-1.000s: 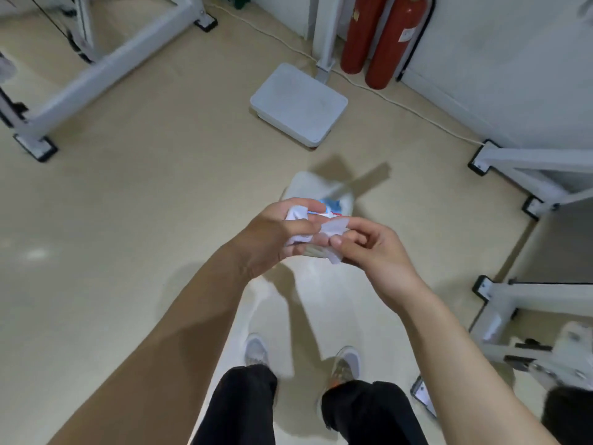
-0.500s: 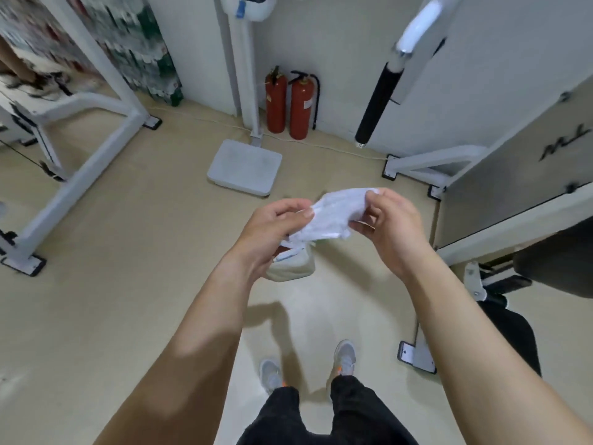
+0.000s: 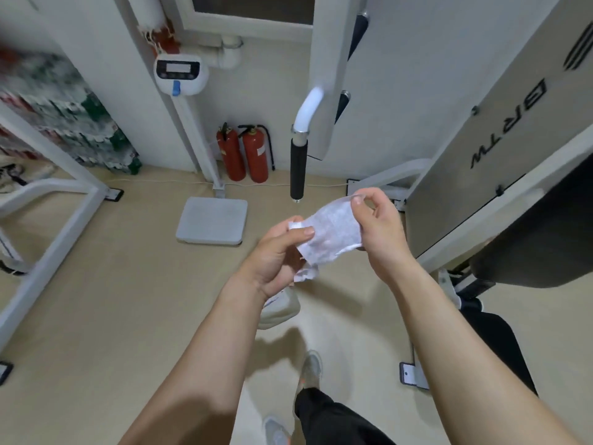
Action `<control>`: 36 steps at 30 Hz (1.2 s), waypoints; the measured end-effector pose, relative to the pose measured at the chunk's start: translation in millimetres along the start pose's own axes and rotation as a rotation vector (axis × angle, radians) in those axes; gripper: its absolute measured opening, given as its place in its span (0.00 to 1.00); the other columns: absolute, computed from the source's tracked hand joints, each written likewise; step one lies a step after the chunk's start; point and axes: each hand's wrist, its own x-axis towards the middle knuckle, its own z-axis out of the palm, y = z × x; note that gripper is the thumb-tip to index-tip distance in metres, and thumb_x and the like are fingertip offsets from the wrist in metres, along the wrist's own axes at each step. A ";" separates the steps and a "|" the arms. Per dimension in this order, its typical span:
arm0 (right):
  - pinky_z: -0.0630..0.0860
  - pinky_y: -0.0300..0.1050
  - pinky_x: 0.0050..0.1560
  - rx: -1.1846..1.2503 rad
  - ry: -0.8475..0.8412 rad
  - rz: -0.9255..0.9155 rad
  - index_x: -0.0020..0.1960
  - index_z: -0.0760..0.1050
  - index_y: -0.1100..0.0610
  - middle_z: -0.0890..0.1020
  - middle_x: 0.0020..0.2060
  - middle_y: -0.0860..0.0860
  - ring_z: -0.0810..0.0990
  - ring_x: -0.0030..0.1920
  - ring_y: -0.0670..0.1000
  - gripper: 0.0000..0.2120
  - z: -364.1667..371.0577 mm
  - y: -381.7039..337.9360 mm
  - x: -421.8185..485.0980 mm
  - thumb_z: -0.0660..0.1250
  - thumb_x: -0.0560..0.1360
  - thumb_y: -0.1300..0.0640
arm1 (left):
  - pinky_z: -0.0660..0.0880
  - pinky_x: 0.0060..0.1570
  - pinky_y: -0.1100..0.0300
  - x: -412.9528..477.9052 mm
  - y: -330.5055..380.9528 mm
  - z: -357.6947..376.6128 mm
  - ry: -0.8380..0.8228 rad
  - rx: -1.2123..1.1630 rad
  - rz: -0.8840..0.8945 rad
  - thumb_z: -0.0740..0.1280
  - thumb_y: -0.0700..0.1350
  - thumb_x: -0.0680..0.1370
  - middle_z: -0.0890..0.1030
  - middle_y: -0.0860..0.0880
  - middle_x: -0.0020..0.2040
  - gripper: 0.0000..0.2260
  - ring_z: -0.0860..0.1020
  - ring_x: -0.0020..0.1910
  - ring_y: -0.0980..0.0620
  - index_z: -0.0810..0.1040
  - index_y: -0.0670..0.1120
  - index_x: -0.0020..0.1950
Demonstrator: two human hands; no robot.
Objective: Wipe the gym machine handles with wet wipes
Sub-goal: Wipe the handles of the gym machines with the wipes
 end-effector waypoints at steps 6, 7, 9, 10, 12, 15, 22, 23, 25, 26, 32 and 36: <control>0.65 0.36 0.33 -0.027 0.130 -0.102 0.48 0.72 0.51 0.69 0.27 0.40 0.66 0.30 0.43 0.05 2.9 3.6 61.2 0.61 0.82 0.58 | 0.74 0.42 0.53 38.5 33.9 -15.1 0.089 -0.052 0.070 0.74 0.42 0.66 0.80 0.46 0.41 0.12 0.78 0.40 0.47 0.76 0.47 0.46; 0.65 0.35 0.32 -0.042 0.144 -0.117 0.49 0.72 0.52 0.68 0.25 0.40 0.66 0.29 0.42 0.04 4.1 4.7 69.8 0.60 0.82 0.58 | 0.77 0.48 0.51 42.1 39.6 -20.5 0.095 -0.037 0.071 0.74 0.41 0.66 0.81 0.45 0.44 0.13 0.80 0.43 0.47 0.76 0.45 0.48; 0.64 0.36 0.32 -0.075 0.147 -0.152 0.50 0.71 0.53 0.66 0.24 0.40 0.65 0.29 0.43 0.03 8.7 6.7 84.3 0.60 0.82 0.57 | 0.77 0.56 0.47 49.5 50.2 -31.9 0.121 0.041 0.064 0.74 0.37 0.68 0.81 0.42 0.49 0.15 0.81 0.46 0.45 0.77 0.42 0.53; 0.64 0.38 0.33 -0.093 0.147 -0.174 0.50 0.71 0.52 0.66 0.24 0.40 0.65 0.29 0.44 0.03 11.8 7.9 90.0 0.59 0.83 0.57 | 0.76 0.59 0.46 52.7 54.9 -36.6 0.145 0.096 0.043 0.73 0.37 0.70 0.81 0.41 0.51 0.15 0.81 0.48 0.44 0.78 0.40 0.56; 0.64 0.40 0.35 -0.151 0.182 -0.236 0.49 0.70 0.51 0.68 0.26 0.40 0.67 0.30 0.44 0.04 19.2 11.0 99.8 0.59 0.82 0.57 | 0.77 0.60 0.48 58.1 64.8 -46.0 0.187 0.251 -0.027 0.72 0.38 0.73 0.84 0.43 0.51 0.16 0.82 0.49 0.46 0.80 0.39 0.60; 0.66 0.42 0.36 -0.265 0.281 -0.297 0.49 0.68 0.51 0.71 0.31 0.42 0.71 0.33 0.44 0.03 30.7 18.8 113.0 0.58 0.83 0.56 | 0.75 0.43 0.62 70.0 81.7 -55.5 0.266 0.711 -0.066 0.73 0.43 0.78 0.82 0.51 0.36 0.03 0.78 0.36 0.55 0.85 0.44 0.47; 0.70 0.55 0.39 -0.308 0.549 -0.246 0.53 0.69 0.59 0.71 0.33 0.40 0.74 0.37 0.59 0.12 77.4 39.0 140.7 0.52 0.82 0.51 | 0.68 0.37 0.62 110.9 108.7 -67.2 0.503 0.820 0.495 0.74 0.49 0.74 0.74 0.51 0.34 0.16 0.70 0.35 0.55 0.77 0.37 0.40; 0.70 0.55 0.39 -0.304 0.579 -0.226 0.53 0.69 0.60 0.72 0.34 0.40 0.75 0.38 0.60 0.13 86.6 40.1 144.7 0.52 0.82 0.51 | 0.67 0.36 0.60 117.5 110.1 -67.8 0.490 0.816 0.507 0.74 0.51 0.73 0.73 0.51 0.34 0.18 0.69 0.35 0.54 0.74 0.37 0.40; 0.70 0.54 0.40 -0.312 0.648 -0.149 0.54 0.70 0.60 0.74 0.35 0.42 0.78 0.41 0.62 0.14 104.0 40.8 152.8 0.52 0.83 0.51 | 0.65 0.35 0.57 132.5 110.8 -71.8 0.472 0.858 0.519 0.73 0.55 0.72 0.69 0.50 0.33 0.21 0.66 0.33 0.53 0.69 0.39 0.38; 0.69 0.53 0.40 -0.314 0.685 -0.102 0.54 0.70 0.61 0.76 0.37 0.45 0.79 0.43 0.63 0.14 111.1 41.0 157.9 0.52 0.84 0.51 | 0.64 0.34 0.56 139.2 110.7 -74.0 0.474 0.893 0.522 0.73 0.57 0.72 0.68 0.52 0.32 0.22 0.65 0.33 0.53 0.67 0.42 0.37; 0.70 0.50 0.48 -0.396 0.863 -0.109 0.49 0.70 0.58 0.76 0.44 0.51 0.76 0.47 0.57 0.15 127.7 39.2 174.7 0.60 0.78 0.45 | 0.64 0.34 0.53 175.7 115.0 -86.2 0.316 1.144 0.464 0.61 0.70 0.70 0.71 0.55 0.31 0.22 0.70 0.36 0.45 0.64 0.51 0.38; 0.66 0.44 0.38 -0.230 0.894 -0.032 0.38 0.67 0.52 0.70 0.31 0.45 0.68 0.32 0.44 0.14 139.0 27.3 166.9 0.67 0.77 0.49 | 0.65 0.38 0.56 181.3 106.6 -85.0 0.229 1.067 0.478 0.55 0.69 0.73 0.74 0.58 0.35 0.22 0.75 0.40 0.44 0.67 0.50 0.47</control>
